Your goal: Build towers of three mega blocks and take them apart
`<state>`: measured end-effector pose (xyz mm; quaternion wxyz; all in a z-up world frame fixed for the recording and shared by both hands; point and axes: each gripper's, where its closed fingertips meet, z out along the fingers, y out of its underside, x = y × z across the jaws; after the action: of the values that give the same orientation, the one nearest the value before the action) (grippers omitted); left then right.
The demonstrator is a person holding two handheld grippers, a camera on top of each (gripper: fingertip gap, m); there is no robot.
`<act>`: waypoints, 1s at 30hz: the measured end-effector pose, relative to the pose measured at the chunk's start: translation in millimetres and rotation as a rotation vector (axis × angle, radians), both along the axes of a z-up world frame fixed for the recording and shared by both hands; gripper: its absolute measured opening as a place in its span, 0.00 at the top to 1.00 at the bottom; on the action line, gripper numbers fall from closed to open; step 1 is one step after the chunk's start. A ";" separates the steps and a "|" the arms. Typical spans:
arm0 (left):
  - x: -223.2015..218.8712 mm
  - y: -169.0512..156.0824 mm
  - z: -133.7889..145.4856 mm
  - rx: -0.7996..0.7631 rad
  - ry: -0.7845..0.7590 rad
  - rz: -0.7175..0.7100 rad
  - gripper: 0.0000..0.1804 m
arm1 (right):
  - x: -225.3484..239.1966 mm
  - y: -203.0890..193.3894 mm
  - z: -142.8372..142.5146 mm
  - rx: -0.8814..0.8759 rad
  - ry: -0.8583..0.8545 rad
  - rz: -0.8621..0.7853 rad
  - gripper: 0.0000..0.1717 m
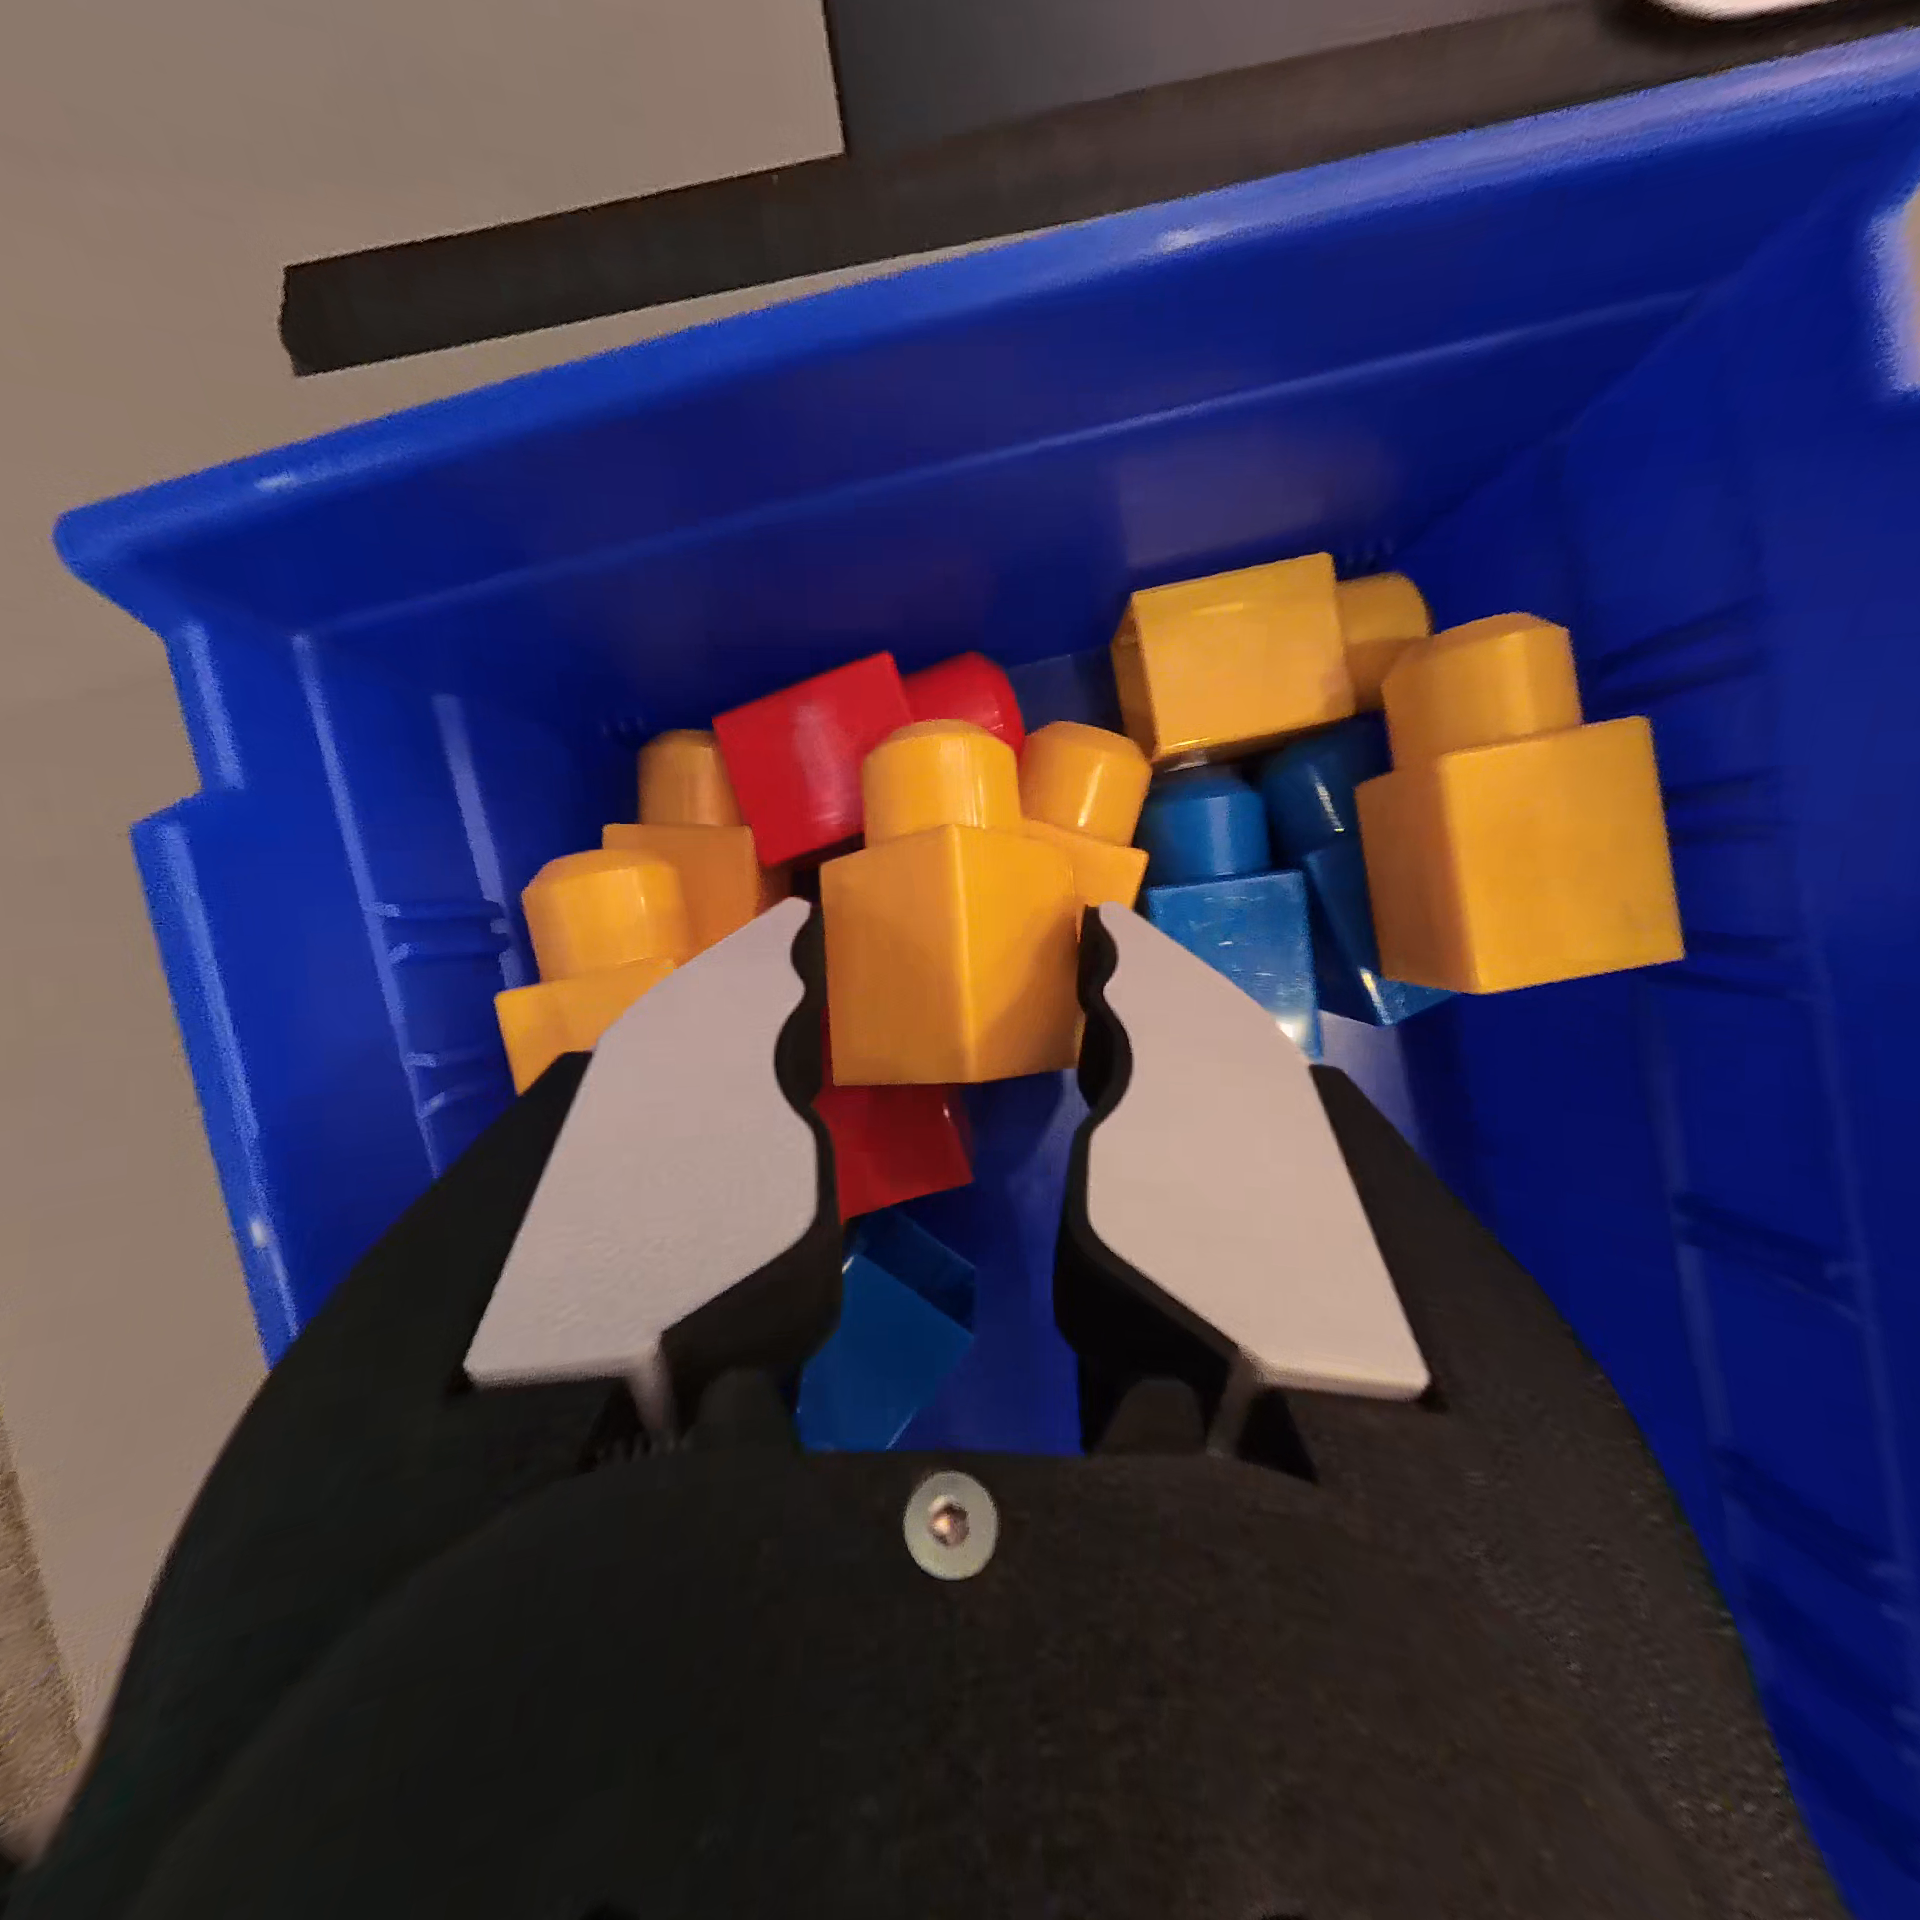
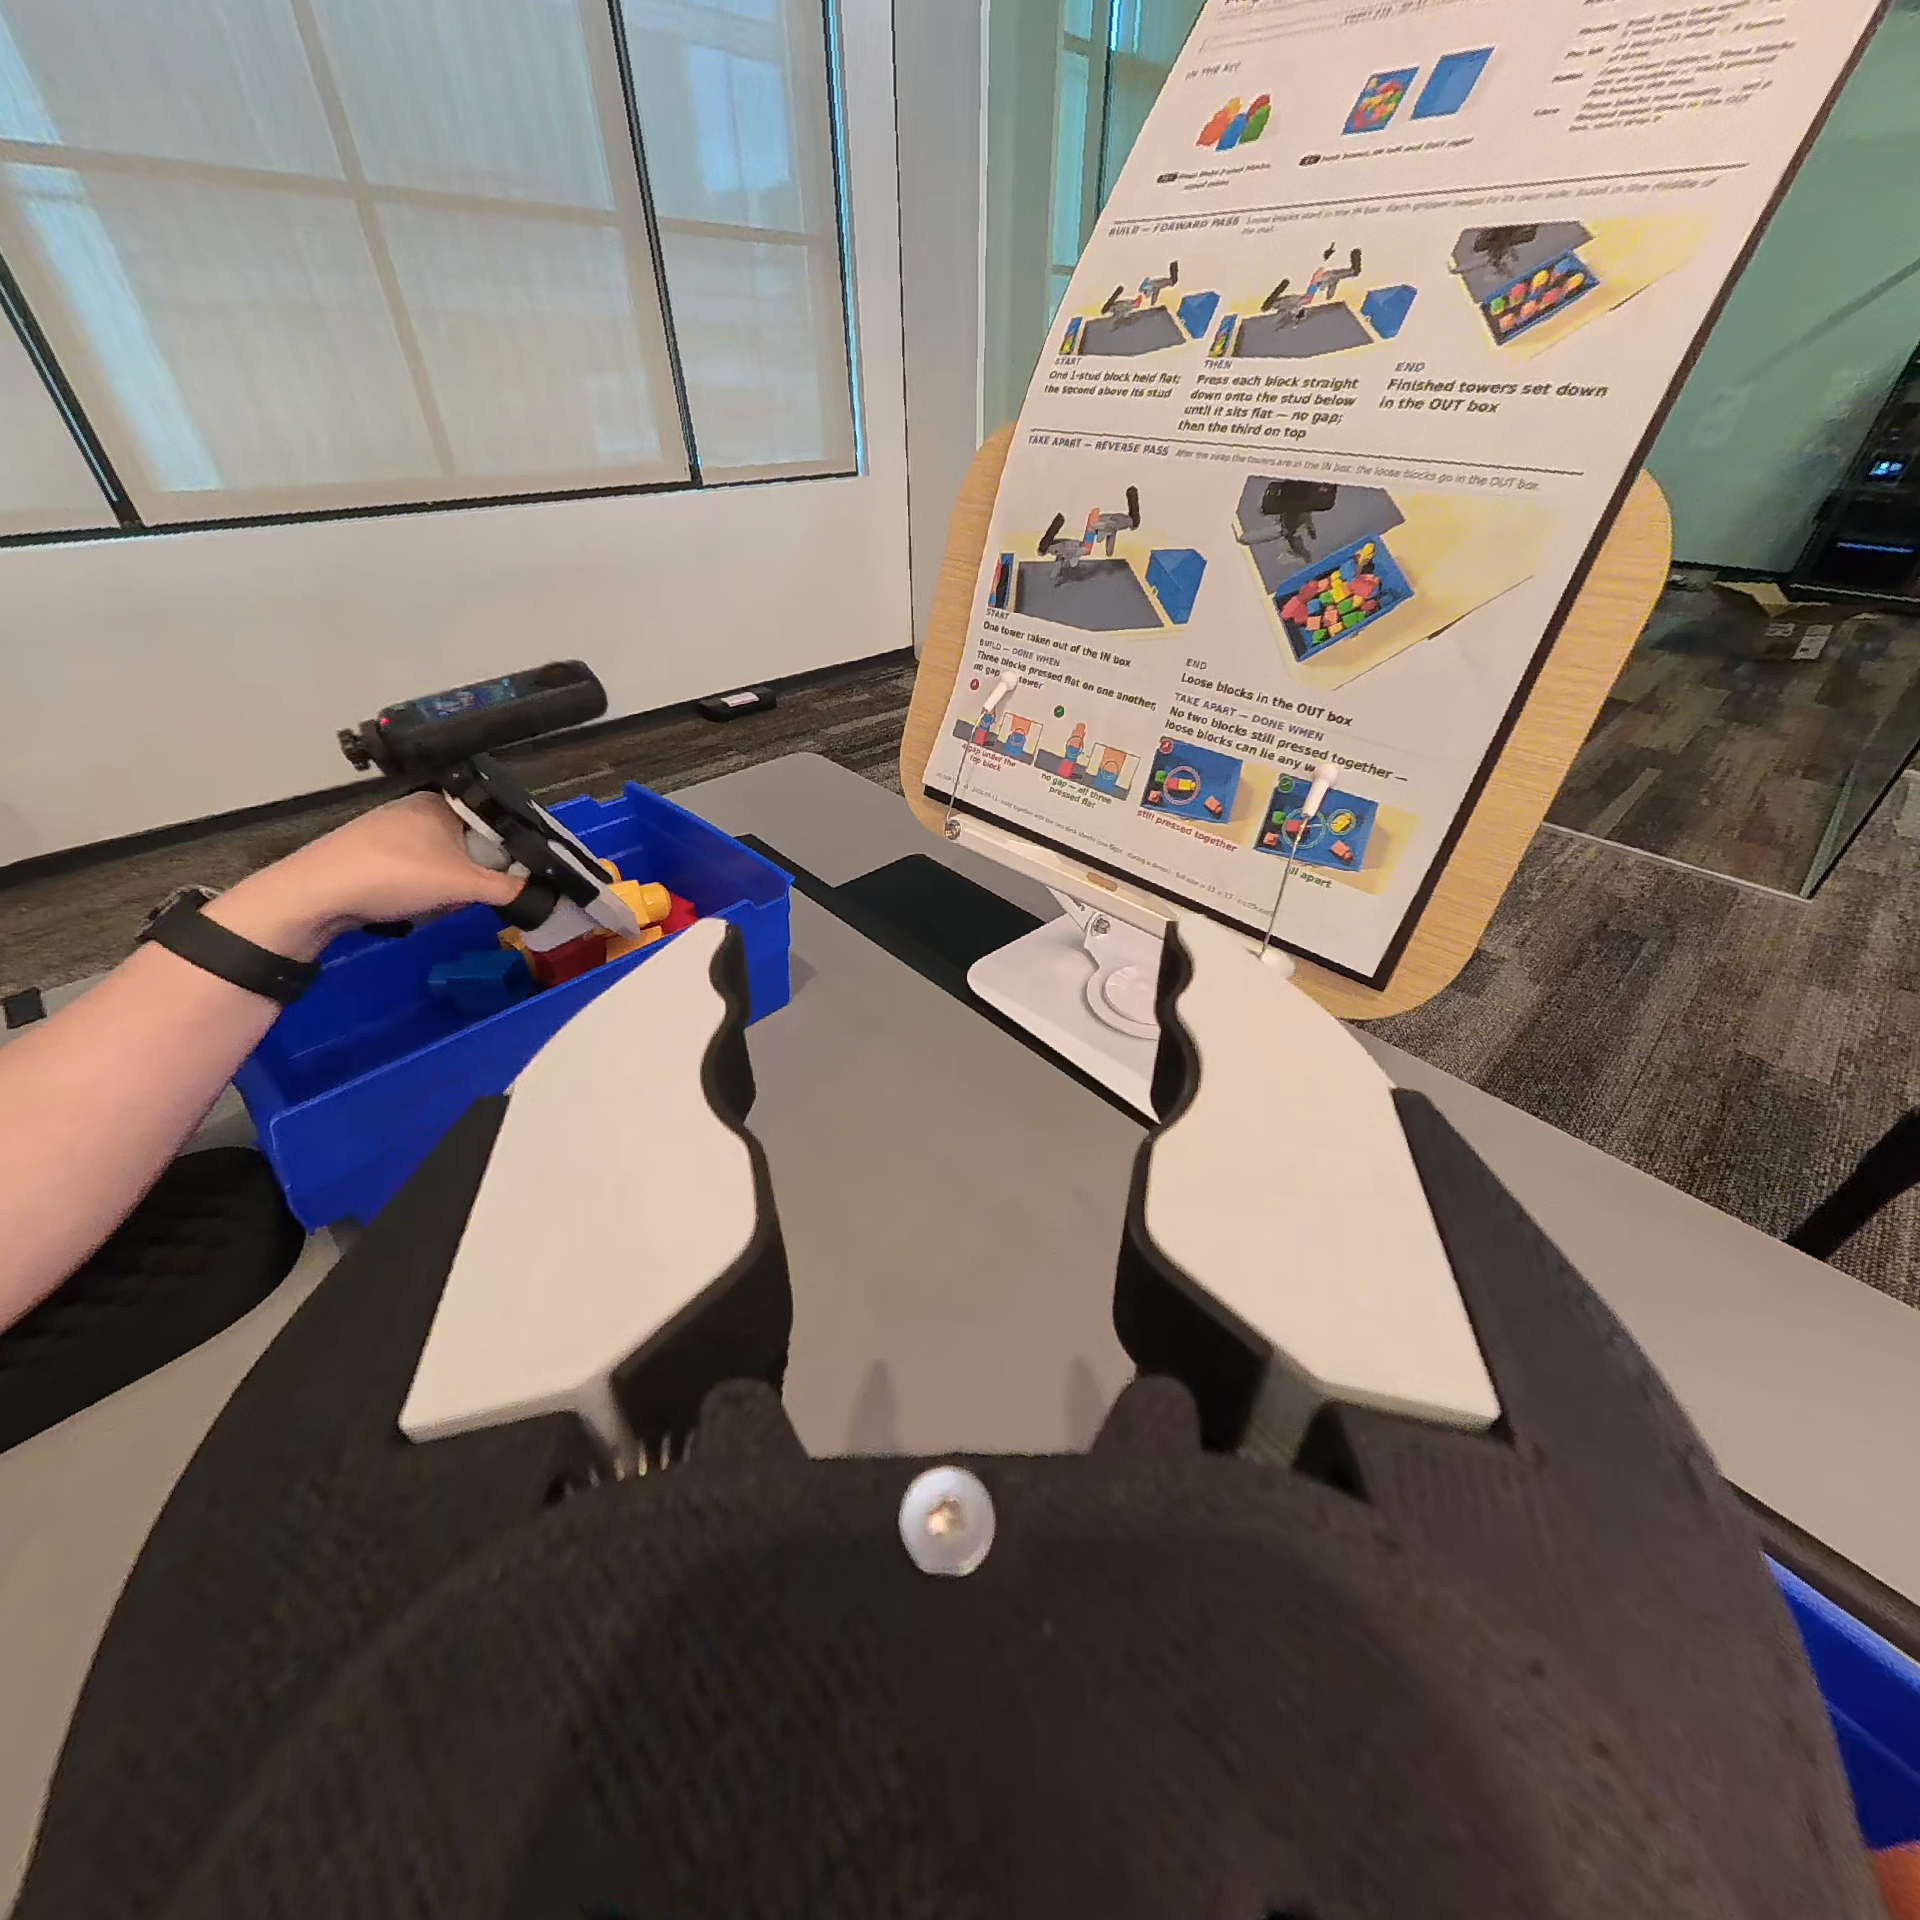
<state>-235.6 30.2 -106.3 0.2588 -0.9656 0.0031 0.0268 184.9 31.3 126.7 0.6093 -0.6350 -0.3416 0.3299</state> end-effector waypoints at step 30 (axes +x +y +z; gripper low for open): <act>302.3 -110.9 193.2 0.583 -0.376 -1.120 0.74 | -127.5 -107.9 -22.1 -0.432 0.393 0.830 0.81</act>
<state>66.7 -80.7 86.9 0.4805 -0.6966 0.4526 -0.2812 57.4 -76.6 104.5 0.3343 -0.4831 -0.3680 0.7207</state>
